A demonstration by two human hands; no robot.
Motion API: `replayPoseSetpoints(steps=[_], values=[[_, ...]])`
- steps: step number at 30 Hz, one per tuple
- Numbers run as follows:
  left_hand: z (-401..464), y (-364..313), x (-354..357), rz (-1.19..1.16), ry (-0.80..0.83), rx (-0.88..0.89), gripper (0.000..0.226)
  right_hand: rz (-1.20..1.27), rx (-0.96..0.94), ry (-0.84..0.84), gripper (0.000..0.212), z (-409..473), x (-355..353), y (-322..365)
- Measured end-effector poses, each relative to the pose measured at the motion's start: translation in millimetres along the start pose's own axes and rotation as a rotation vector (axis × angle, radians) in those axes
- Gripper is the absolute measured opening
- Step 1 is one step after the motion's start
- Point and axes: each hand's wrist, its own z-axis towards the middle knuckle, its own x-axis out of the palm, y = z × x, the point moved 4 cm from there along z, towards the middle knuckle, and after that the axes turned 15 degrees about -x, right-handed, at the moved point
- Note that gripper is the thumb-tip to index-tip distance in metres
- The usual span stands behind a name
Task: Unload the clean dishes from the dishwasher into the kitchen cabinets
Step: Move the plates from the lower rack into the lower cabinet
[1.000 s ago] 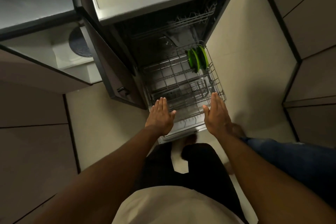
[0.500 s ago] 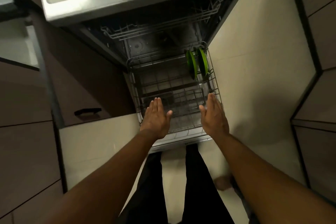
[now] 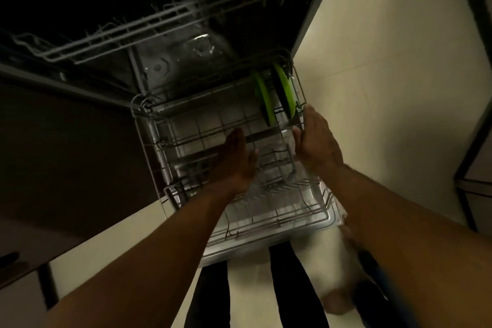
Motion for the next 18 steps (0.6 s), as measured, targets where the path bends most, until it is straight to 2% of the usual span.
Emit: replayPoseSetpoints(steps=[6,10,12,15,18], values=[[75.5,-20.6,26.9,-0.115,-0.089,-0.037,0.07,-0.023,-0.044,-0.034,0.063,60.7,25.4,-33.1],[112.7,-40.3,38.4,-0.178,-0.078,-0.062,0.07,-0.018,-0.097,-0.041,0.053,93.0,37.9,-49.0],[126.0,-49.4,38.1,-0.251,-0.086,-0.088,0.061,-0.034,-0.124,-0.048,0.05,102.8,42.8,-52.7],[143.9,-60.4,42.9,-0.289,-0.098,-0.072,0.04,-0.092,-0.109,-0.067,0.056,112.1,46.8,-60.9],[149.9,-63.0,49.6,-0.299,-0.082,-0.089,0.045,-0.197,-0.032,-0.06,0.046,111.1,47.5,-62.8]])
